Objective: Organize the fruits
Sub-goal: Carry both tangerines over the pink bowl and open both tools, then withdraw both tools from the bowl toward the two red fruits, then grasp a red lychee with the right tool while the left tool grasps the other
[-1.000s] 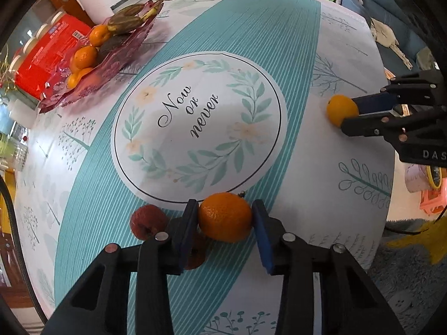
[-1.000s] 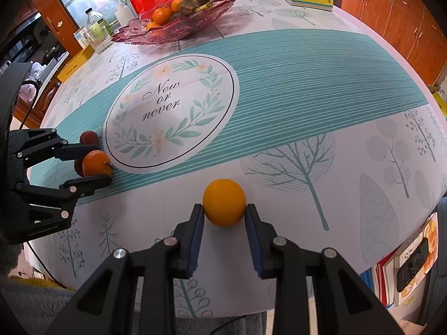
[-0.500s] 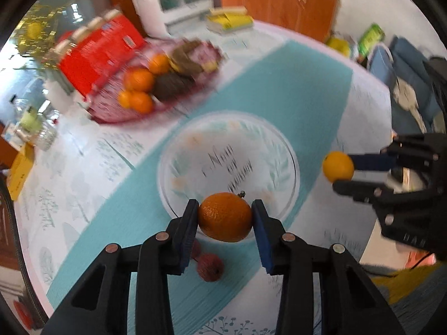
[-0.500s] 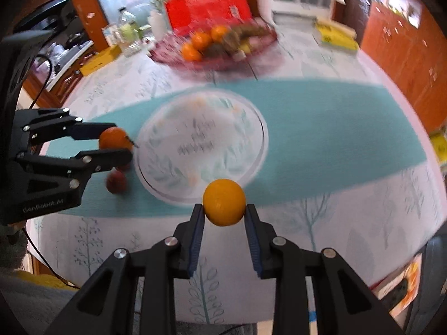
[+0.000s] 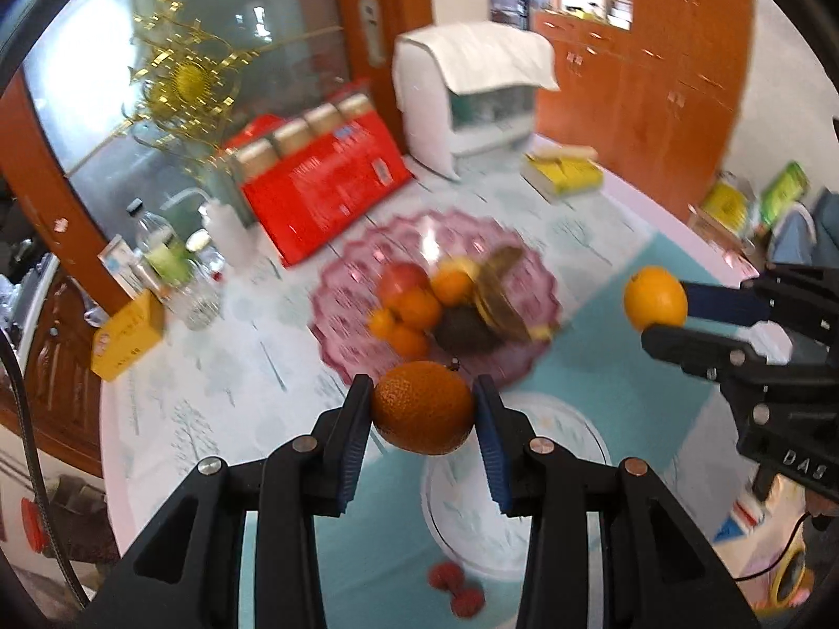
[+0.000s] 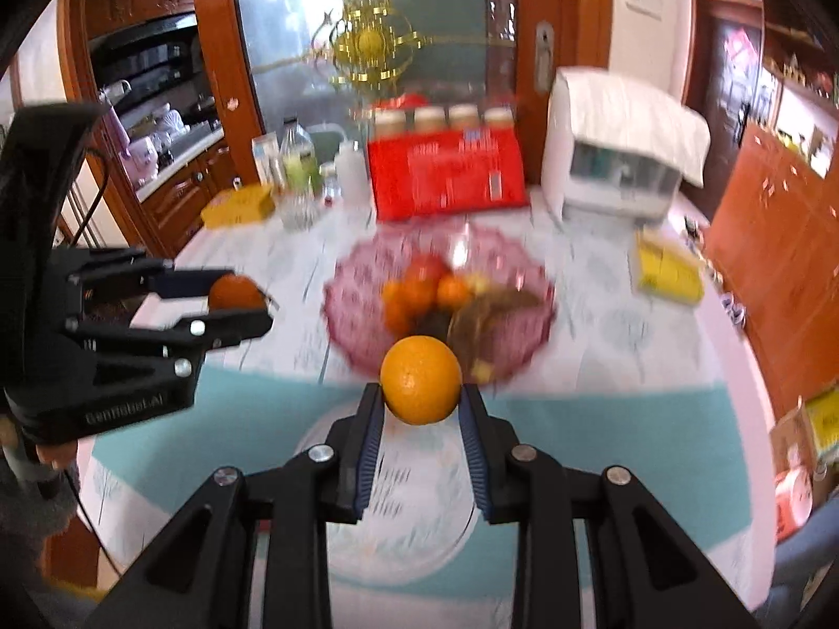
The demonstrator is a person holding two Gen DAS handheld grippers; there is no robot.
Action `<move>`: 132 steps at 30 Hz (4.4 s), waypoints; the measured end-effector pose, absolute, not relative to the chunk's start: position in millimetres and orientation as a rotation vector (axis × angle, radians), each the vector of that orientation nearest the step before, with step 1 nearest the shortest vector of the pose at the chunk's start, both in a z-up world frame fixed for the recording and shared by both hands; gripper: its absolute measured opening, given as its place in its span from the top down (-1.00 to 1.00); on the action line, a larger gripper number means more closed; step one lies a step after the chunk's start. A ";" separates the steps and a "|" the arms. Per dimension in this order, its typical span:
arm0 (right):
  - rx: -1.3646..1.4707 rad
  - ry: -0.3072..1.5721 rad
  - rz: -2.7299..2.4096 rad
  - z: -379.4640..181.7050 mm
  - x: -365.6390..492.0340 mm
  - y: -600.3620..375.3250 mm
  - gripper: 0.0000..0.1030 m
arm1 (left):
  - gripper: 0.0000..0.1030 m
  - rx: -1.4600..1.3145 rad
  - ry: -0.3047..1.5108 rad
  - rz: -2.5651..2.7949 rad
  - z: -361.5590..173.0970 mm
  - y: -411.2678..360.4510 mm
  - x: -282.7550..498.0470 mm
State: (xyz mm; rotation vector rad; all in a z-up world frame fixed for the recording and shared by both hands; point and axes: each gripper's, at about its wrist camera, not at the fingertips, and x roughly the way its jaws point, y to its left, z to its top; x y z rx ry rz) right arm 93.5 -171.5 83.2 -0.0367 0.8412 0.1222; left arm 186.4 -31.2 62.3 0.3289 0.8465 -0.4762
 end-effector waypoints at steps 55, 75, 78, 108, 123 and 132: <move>-0.027 1.071 0.248 -50.9 252.5 -152.4 0.40 | 0.27 0.301 1.158 -0.274 -97.9 -64.7 337.6; -0.073 1.010 0.228 -35.5 234.3 -151.5 0.36 | -0.40 0.297 1.091 -0.267 -69.1 -58.6 315.4; -0.078 0.996 0.228 -30.7 229.0 -150.3 0.36 | -0.40 0.285 1.089 -0.279 -61.5 -55.5 308.7; -0.030 0.850 0.161 39.4 128.3 -136.2 0.36 | -0.55 0.192 0.909 -0.260 29.6 24.7 213.5; 0.030 0.915 0.153 11.1 72.6 -97.3 0.36 | -0.72 0.292 0.894 -0.367 2.1 70.0 153.2; 0.090 1.051 0.170 -49.0 48.6 -68.7 0.36 | -0.72 0.321 0.982 -0.413 -59.0 87.7 126.9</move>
